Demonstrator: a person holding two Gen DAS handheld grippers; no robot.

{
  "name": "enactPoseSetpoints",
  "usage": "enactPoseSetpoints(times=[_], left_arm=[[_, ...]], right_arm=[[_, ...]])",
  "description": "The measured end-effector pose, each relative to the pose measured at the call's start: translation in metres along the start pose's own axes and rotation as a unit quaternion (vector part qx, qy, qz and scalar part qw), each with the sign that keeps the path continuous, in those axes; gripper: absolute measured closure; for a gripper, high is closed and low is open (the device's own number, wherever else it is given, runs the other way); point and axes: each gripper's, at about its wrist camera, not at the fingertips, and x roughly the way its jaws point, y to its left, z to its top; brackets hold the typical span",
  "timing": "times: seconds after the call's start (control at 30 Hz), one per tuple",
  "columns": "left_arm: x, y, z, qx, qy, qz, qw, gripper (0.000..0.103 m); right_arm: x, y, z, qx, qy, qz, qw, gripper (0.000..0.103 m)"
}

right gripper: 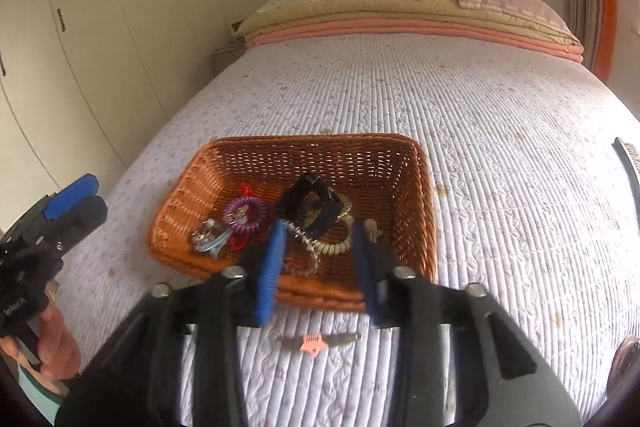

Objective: Organize jewelry
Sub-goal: 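Withdraw both tools toward the second earring and the pink-tagged key, then grasp the second gold earring with the left tool while the right grasps the pink-star key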

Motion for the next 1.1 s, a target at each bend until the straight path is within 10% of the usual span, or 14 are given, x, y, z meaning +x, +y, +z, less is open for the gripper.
enactPoseSetpoints(times=[0.47, 0.8, 1.1], left_arm=[[-0.036, -0.009, -0.076, -0.002, 0.057, 0.015, 0.9983, 0.03], [0.059, -0.019, -0.131, -0.002, 0.217, 0.009, 0.976, 0.061], [0.077, -0.014, -0.13, 0.027, 0.221, 0.048, 0.9736, 0.101]], right_arm=[[-0.012, -0.01, -0.074, -0.006, 0.047, 0.025, 0.999, 0.055], [0.04, -0.039, -0.102, -0.003, 0.104, 0.028, 0.994, 0.055], [0.069, -0.046, -0.078, 0.001, 0.12, 0.092, 0.988, 0.055]])
